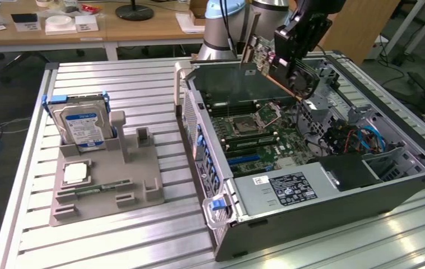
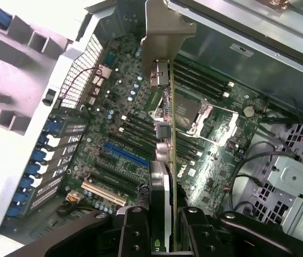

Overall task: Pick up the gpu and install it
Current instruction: 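Insert the gpu into the slot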

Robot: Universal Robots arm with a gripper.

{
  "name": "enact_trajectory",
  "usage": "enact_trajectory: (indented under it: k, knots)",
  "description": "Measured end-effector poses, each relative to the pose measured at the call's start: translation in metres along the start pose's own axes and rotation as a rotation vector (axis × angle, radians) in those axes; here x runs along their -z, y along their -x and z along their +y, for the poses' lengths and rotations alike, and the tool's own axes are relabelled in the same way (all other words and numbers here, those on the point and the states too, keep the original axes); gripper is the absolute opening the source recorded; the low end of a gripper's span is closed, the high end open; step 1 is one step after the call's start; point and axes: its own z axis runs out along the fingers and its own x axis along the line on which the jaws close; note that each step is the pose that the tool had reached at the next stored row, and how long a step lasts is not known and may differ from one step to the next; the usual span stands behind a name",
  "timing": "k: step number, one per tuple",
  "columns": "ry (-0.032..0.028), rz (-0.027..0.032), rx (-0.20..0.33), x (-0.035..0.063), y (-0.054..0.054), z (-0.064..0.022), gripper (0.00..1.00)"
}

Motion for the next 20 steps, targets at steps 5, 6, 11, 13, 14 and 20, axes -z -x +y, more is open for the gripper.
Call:
enact_trajectory:
  k: [5, 6, 11, 13, 14, 20]
  knots:
    - [-0.0005, 0.0020, 0.044, 0.0000, 0.0000, -0.0002, 0.28]
    - [-0.0006, 0.0024, 0.053, 0.0000, -0.0001, -0.0002, 0.28]
    - [-0.0010, 0.0044, 0.095, 0.0000, -0.0002, -0.0004, 0.28]
    - [-0.0012, 0.0052, 0.112, 0.0000, -0.0002, -0.0005, 0.28]
    - [-0.0013, 0.0056, 0.120, 0.0000, -0.0002, -0.0006, 0.28]
    - [-0.0017, 0.0079, 0.169, 0.0000, -0.0003, -0.0008, 0.28]
